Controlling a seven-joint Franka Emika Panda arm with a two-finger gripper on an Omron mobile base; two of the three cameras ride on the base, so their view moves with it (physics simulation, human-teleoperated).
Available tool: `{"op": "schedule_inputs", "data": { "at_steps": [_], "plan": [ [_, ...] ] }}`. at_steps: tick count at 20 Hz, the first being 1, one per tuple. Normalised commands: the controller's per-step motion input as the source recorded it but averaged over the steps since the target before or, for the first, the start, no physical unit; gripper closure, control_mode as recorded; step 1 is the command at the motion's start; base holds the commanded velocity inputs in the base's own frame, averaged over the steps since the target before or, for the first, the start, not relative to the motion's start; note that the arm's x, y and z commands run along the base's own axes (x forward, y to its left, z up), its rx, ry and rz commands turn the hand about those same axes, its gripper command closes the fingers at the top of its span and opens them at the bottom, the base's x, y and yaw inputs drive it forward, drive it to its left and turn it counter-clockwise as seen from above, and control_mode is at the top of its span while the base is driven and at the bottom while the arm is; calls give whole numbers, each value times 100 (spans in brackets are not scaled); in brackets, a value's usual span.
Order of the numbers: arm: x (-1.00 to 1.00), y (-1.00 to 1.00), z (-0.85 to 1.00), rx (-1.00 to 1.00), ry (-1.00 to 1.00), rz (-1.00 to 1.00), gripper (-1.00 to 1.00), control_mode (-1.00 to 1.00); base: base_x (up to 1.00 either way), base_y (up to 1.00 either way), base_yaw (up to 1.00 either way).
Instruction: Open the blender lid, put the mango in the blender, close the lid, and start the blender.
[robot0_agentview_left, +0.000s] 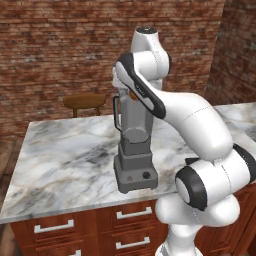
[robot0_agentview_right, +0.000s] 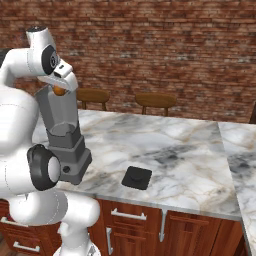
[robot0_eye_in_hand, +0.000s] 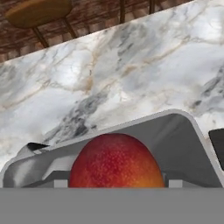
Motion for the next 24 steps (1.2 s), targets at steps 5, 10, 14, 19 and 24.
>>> {"op": "schedule_inputs", "data": {
  "at_steps": [5, 10, 14, 19, 24],
  "plan": [
    [-2, 0, -64, 0, 11, 12, 100, -100, 0, 0, 0],
    [-39, 4, -65, 0, 3, 16, 100, -100, 0, 0, 0],
    [-63, 3, -55, 0, 0, 15, 100, -100, 0, 0, 0],
    [-42, 3, -54, 0, 2, 12, -100, -100, 0, 0, 0],
    [-9, 5, -38, 0, 2, 9, -100, -100, 0, 0, 0]
  ]
}}
